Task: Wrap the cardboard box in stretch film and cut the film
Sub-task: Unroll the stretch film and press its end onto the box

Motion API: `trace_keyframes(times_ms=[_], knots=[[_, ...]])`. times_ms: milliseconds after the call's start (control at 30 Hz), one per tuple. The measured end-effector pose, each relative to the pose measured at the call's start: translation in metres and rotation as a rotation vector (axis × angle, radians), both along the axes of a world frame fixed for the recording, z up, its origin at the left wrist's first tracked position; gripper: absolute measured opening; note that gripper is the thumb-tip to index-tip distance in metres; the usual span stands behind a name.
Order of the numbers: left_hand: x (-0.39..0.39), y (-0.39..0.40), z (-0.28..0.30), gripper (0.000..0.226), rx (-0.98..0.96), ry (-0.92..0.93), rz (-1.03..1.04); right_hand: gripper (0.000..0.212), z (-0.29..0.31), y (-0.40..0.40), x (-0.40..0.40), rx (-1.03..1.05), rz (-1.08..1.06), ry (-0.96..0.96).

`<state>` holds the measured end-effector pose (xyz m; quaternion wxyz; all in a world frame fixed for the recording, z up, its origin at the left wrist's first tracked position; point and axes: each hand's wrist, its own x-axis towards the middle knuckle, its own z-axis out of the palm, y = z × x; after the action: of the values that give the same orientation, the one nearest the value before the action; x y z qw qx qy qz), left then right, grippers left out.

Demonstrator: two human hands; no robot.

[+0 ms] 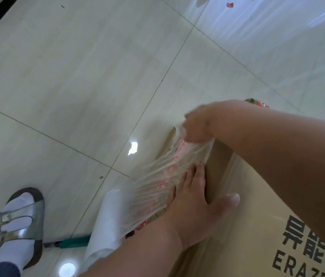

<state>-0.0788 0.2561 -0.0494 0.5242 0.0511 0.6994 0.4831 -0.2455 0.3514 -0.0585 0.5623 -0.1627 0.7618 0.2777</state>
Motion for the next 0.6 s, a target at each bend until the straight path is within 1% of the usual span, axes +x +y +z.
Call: trace_keyframes(times_ms=[33, 67, 133, 167, 200, 233, 267, 300, 367, 467, 533, 600], knots=[[0.000, 0.001, 0.000, 0.094, -0.011, 0.008, -0.016, 0.055, -0.005, 0.003, 0.009, 0.117, 0.027, -0.155], [0.000, 0.001, 0.000, 0.094, -0.011, 0.002, -0.026, 0.061, -0.007, 0.008, 0.013, 0.196, 0.060, -0.216], [-0.001, -0.001, 0.000, 0.093, 0.029, -0.057, 0.007, 0.060, -0.009, 0.018, 0.006, 0.210, 0.053, -0.198], [-0.002, -0.003, 0.000, 0.093, 0.061, -0.104, 0.047, 0.064, -0.010, 0.022, 0.001, 0.216, 0.018, -0.175], [-0.003, -0.006, 0.000, 0.093, 0.089, -0.144, 0.086, 0.077, -0.010, 0.024, 0.000, 0.208, -0.024, -0.136], [-0.003, -0.008, -0.001, 0.094, 0.106, -0.162, 0.111, 0.095, -0.013, 0.024, 0.000, 0.195, -0.052, -0.085], [-0.001, -0.009, -0.001, 0.094, 0.110, -0.155, 0.109, 0.108, -0.014, 0.023, 0.001, 0.212, -0.074, -0.074], [0.001, -0.009, -0.001, 0.093, 0.106, -0.127, 0.089, 0.110, -0.011, 0.022, 0.004, 0.229, -0.091, -0.070], [0.004, -0.009, -0.002, 0.092, 0.096, -0.067, 0.055, 0.099, -0.011, 0.024, 0.010, 0.289, -0.010, -0.073], [0.007, -0.007, -0.003, 0.092, 0.100, -0.069, 0.070, 0.088, -0.001, 0.012, 0.005, 0.301, 0.083, -0.080], [0.009, -0.007, -0.003, 0.092, 0.099, -0.076, 0.082, 0.082, -0.008, 0.007, -0.003, 0.234, 0.014, 0.002], [0.010, -0.008, -0.003, 0.092, 0.094, -0.065, 0.094, 0.073, -0.015, -0.003, 0.001, 0.111, -0.030, 0.069]])
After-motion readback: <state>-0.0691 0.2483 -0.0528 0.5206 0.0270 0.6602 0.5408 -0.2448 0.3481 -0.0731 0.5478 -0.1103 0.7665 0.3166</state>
